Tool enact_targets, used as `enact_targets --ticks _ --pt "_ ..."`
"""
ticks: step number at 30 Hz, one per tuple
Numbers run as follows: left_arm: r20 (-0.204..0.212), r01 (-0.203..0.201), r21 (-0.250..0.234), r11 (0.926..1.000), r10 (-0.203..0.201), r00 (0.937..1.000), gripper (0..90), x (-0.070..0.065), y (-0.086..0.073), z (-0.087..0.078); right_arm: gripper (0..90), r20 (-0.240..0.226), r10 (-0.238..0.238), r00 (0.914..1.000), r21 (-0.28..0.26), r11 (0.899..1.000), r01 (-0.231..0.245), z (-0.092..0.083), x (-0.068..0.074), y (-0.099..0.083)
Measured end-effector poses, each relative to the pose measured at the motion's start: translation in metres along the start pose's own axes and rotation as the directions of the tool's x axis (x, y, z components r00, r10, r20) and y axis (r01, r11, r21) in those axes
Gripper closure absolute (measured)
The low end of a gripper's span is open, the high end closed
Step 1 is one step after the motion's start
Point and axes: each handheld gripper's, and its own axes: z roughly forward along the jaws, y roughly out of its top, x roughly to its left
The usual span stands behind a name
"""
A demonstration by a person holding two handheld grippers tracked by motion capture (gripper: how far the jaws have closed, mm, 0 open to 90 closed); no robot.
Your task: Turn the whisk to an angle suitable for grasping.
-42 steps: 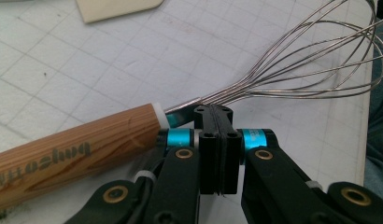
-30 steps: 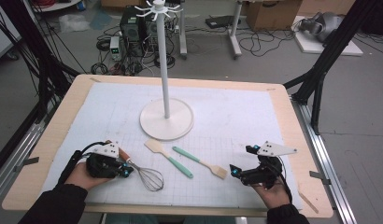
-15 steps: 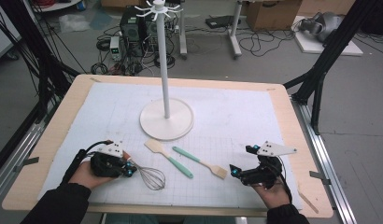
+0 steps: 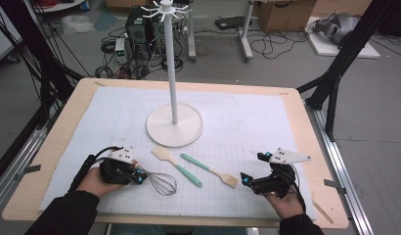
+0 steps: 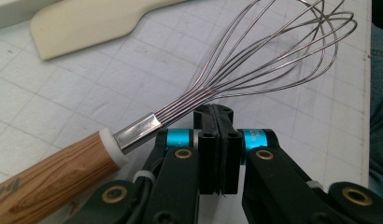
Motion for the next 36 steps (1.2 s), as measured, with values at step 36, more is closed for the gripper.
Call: enact_targets --ticks 36 --pt "-0.014 0.015 -0.018 0.9997 -0.015 0.9998 87.2 0.0023 0.0083 0.0032 1.0 -0.006 0.000 1.0000 0.002 1.000 0.000 0.0012 0.0001 0.0000"
